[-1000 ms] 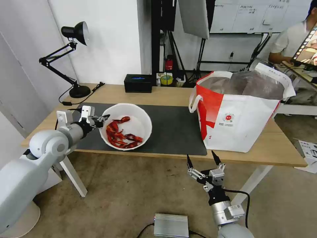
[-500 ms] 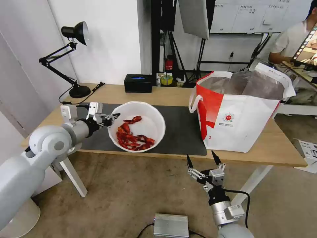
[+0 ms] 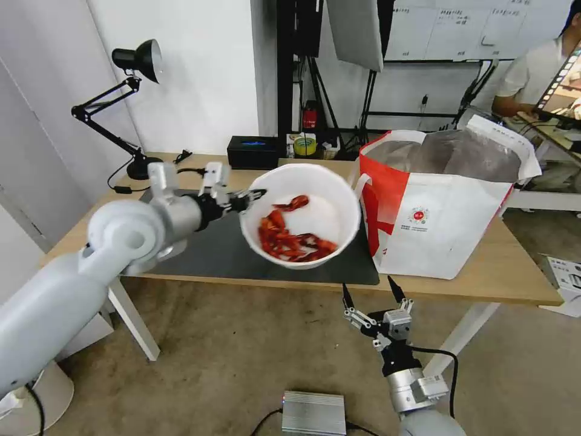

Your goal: Pick up the trash from the table and place it into the takeout bag.

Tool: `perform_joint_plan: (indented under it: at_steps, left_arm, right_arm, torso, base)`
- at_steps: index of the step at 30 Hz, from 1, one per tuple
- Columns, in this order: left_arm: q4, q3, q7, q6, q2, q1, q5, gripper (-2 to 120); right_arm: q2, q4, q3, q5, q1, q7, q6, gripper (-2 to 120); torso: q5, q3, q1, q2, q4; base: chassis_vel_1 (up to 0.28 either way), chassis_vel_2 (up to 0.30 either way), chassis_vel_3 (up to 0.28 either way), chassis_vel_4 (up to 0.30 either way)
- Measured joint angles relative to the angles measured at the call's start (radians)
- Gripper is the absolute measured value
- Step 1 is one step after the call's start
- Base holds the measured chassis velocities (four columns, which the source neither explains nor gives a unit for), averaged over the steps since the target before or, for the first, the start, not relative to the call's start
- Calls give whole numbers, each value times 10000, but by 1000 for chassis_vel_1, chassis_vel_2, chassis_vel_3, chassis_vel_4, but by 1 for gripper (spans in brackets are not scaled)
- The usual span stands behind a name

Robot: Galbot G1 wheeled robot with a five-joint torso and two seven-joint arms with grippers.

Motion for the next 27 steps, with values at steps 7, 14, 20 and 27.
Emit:
perform_joint_plan:
  at_steps: [7, 14, 20, 27]
  left_arm:
    - [312, 1040, -293, -9, -698, -1332, -500, 0]
    - [614, 1646, -409, -22, -1111, -2344, -978, 0]
    - [959, 2235, -652, -56, -1837, -3582, -1516, 0]
    - [1852, 2825, -938, -81, -2912, -4943, -1948, 0]
  right_arm:
    - [0, 0, 0, 1, 0, 0, 0, 100]
    - [0, 0, 0, 0, 0, 0, 0, 100]
    - [0, 0, 1, 0, 0, 0, 0, 100]
    - [0, 0, 1, 0, 0, 0, 0, 100]
  torso:
    - [1, 0, 1, 1, -1]
    - [0, 0, 1, 0, 2]
    - [-1, -2, 0, 0, 0]
    - [2, -1, 0, 0, 1]
  base:
    - [0, 0, 0, 0]
    - [0, 0, 0, 0]
    - [0, 0, 0, 0]
    - [0, 0, 0, 0]
